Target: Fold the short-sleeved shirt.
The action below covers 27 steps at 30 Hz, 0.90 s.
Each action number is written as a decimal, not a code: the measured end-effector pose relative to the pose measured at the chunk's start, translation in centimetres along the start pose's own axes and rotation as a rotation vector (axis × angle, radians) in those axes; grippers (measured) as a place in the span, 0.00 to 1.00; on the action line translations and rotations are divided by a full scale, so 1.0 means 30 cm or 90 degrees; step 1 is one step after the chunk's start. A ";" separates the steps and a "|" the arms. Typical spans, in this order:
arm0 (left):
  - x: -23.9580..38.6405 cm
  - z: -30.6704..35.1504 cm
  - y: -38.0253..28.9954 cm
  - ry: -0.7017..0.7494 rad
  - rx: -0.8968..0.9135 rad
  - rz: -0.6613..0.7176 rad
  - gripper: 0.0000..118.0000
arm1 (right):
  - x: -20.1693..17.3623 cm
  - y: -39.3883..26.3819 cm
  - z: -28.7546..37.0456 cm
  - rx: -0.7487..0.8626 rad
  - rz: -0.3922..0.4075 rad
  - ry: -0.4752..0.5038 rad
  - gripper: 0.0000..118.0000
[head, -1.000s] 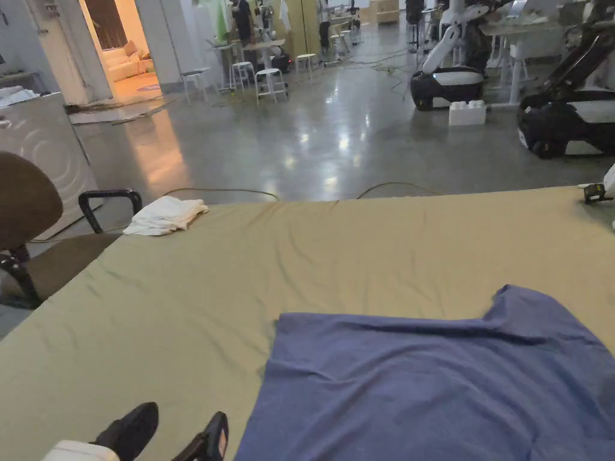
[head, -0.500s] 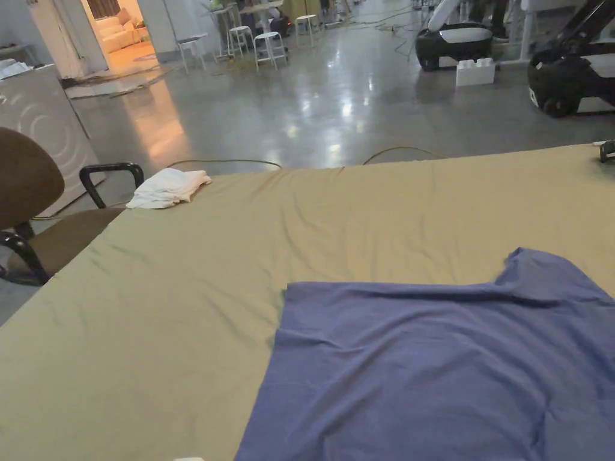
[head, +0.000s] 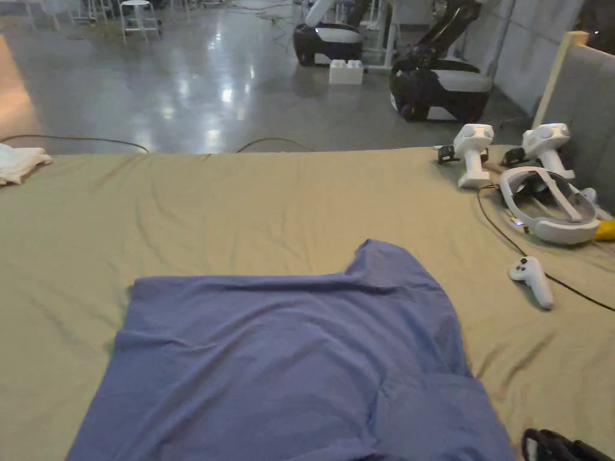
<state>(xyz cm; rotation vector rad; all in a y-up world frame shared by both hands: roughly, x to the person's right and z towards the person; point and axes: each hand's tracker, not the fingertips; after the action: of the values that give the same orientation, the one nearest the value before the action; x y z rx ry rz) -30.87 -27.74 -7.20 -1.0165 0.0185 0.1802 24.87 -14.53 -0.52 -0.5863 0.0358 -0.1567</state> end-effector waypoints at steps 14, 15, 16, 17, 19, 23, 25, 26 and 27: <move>-0.003 0.011 -0.001 0.007 -0.004 0.011 0.07 | 0.209 -0.195 -0.351 -0.178 -0.042 -0.021 0.04; -0.008 0.021 0.001 0.000 -0.004 0.012 0.06 | 0.201 -0.180 -0.347 -0.175 -0.033 -0.017 0.04; -0.021 0.045 0.012 -0.029 0.000 0.032 0.06 | 0.201 -0.155 -0.339 -0.163 -0.033 -0.006 0.04; -0.026 0.069 0.026 -0.073 0.014 0.059 0.06 | 0.199 -0.128 -0.330 -0.150 -0.033 0.001 0.04; -0.035 0.141 0.098 -0.084 0.056 0.077 0.06 | 0.190 -0.045 -0.316 -0.101 -0.039 0.016 0.04; -0.065 0.167 0.323 -0.101 0.121 0.097 0.06 | 0.145 0.109 -0.391 -0.080 -0.007 0.005 0.04; -0.064 0.111 0.444 -0.096 0.118 0.093 0.06 | 0.135 0.173 -0.479 -0.082 -0.001 0.002 0.04; -0.058 0.080 0.501 -0.094 0.119 0.092 0.06 | 0.132 0.210 -0.528 -0.088 -0.005 0.001 0.04; -0.054 0.049 0.550 -0.091 0.116 0.091 0.06 | 0.132 0.238 -0.576 -0.097 -0.009 -0.001 0.04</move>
<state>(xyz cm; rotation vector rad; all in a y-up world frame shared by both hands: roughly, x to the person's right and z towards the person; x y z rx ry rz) -35.18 -18.24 -20.19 -0.8186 -0.0221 0.3746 28.40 -18.75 -18.83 -0.7394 0.0423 -0.1686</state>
